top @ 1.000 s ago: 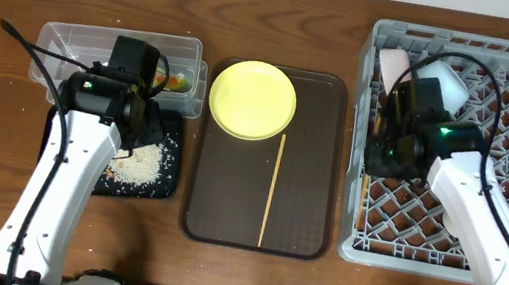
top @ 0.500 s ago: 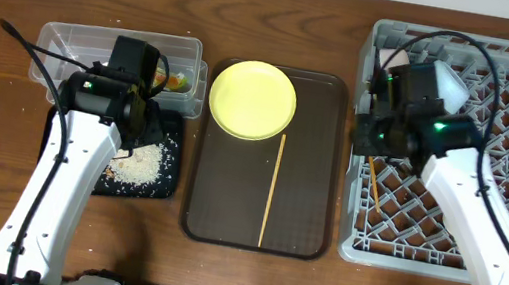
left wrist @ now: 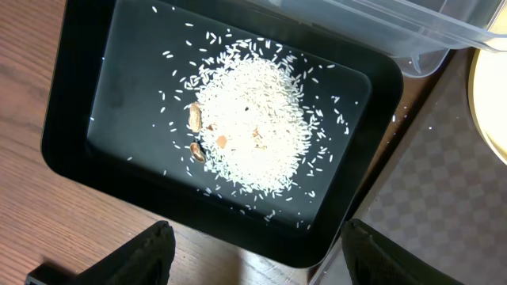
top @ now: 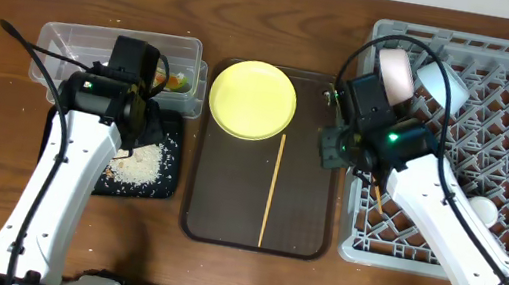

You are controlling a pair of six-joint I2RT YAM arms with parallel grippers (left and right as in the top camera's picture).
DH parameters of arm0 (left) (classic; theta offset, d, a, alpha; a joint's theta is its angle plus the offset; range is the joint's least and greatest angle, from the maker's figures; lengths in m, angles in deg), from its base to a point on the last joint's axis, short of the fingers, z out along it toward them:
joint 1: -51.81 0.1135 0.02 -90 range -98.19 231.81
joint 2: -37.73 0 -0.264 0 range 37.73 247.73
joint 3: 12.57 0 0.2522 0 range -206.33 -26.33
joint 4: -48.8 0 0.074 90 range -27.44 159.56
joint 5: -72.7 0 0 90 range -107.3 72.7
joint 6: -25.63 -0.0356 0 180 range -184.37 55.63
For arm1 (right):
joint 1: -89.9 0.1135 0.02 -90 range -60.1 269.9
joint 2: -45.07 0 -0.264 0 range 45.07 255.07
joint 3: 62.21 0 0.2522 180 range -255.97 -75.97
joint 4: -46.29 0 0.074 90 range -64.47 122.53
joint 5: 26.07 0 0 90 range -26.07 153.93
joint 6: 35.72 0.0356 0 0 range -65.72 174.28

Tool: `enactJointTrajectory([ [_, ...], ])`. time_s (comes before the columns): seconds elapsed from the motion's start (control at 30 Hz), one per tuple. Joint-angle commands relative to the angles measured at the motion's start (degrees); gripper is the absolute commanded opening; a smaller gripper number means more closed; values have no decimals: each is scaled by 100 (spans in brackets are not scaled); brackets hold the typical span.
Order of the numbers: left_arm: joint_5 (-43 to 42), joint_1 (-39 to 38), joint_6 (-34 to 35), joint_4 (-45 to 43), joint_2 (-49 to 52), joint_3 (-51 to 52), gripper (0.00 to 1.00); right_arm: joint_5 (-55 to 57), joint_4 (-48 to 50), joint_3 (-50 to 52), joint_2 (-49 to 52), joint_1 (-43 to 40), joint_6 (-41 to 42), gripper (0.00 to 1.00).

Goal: Sort waste into correct bins and load items into the dishwasher rack
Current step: 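Insert the chopstick upright into the rack slot with the right gripper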

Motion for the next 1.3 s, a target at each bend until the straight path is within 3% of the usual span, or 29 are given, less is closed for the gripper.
enactJointTrajectory([
  [0.0, 11, 2, 13, -2, 17, 17, 70, 404, -275, -96, 24, -120, 227, 33],
  [0.37, 13, 2, 13, -7, 17, 17, 70, 308, -1690, -92, 24, -566, 221, 31],
  [1.27, 13, 2, 13, 0, 17, 17, 71, 490, -1611, 741, 24, -767, 595, 29],
])
